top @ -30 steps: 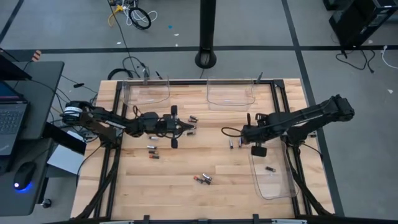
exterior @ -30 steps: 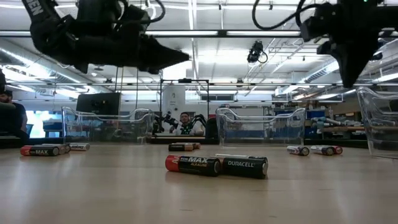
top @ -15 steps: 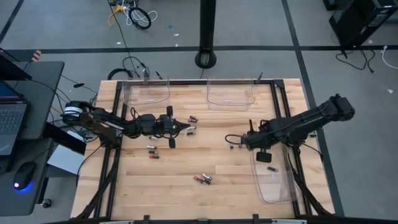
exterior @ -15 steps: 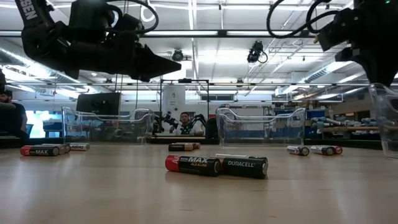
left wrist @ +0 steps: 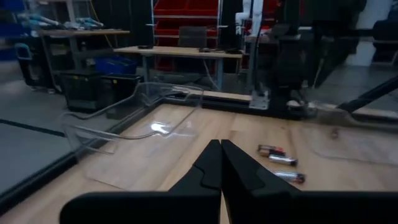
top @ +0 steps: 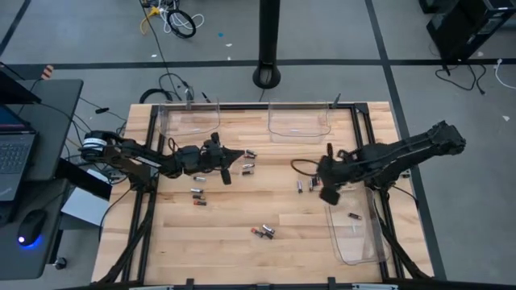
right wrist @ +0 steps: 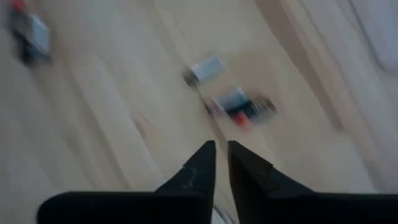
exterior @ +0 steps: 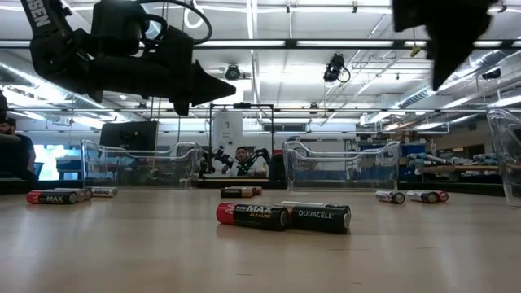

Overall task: Sort batteries
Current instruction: Put the silver battery into the top right transparent bin

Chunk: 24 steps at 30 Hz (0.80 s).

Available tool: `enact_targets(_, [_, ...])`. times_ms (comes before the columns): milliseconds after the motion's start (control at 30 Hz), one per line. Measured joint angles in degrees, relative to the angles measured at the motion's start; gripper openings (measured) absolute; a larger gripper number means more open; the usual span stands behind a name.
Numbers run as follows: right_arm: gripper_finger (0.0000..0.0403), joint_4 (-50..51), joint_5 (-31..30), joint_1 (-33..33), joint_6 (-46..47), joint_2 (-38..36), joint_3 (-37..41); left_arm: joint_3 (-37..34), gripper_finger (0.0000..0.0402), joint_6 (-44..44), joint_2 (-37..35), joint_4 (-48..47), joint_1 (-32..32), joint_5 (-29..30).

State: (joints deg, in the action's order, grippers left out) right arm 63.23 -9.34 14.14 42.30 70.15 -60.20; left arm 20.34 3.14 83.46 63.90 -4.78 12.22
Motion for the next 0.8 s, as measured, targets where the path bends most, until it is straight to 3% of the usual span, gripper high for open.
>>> enact_targets(133, [0.0101,-9.84,-0.15,-2.57,0.39,5.12,0.0,0.0,0.0005,0.53,0.0,-0.13,-0.12,-0.22])
enact_targets(333, [0.0142,-11.4,-5.96,-3.53,15.8,14.15,0.0,0.0,0.0005,0.38,0.0,-1.03,-0.1,-0.13])
enact_targets(800, [0.0156,-14.79,-5.82,-5.69,26.99,26.66,0.04,0.0,0.0005,-1.04,0.0,-3.96,-0.1,-0.17])
